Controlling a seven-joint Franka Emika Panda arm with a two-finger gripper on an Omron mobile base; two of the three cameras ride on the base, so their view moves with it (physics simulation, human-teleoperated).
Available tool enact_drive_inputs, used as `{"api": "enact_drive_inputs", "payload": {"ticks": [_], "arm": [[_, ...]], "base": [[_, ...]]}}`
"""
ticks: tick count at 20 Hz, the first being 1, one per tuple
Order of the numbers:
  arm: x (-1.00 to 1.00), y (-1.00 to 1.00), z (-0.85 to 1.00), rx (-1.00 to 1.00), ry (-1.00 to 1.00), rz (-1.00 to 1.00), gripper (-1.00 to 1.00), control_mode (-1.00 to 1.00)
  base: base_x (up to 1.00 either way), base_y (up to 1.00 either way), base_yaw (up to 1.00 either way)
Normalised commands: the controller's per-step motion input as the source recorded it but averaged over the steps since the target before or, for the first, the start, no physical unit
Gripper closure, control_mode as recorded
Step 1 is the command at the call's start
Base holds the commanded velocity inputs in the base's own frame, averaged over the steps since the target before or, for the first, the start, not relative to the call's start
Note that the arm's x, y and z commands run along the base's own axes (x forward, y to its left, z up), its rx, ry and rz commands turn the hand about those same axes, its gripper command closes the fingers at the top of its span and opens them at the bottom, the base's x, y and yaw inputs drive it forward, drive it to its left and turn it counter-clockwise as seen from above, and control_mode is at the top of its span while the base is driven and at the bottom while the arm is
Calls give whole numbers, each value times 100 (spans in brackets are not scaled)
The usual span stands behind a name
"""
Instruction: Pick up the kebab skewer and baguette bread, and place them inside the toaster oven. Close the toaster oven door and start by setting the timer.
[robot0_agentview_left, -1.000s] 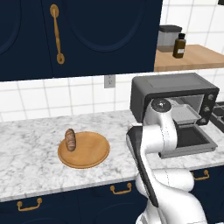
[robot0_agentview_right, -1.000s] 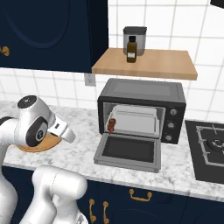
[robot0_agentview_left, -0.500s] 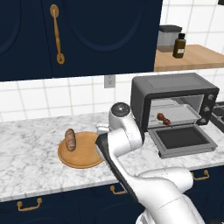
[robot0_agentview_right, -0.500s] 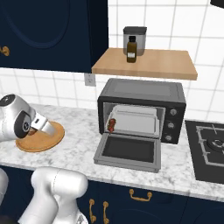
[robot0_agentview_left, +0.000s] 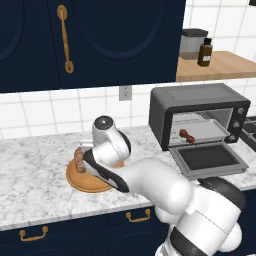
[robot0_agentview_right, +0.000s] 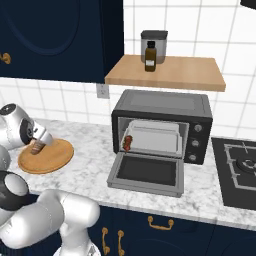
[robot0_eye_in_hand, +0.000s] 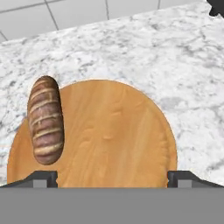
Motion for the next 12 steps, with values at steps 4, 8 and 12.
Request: {"api": "enact_drive_inputs", "payload": {"ticks": [4, 8, 12], "arm": [[55, 71, -36, 0, 33, 9, -100, -100], [17, 59, -43, 0, 33, 7, -100, -100], [5, 42, -43, 0, 21, 3, -100, -100]], "base": [[0, 0, 0], [0, 0, 0], [0, 0, 0]]}}
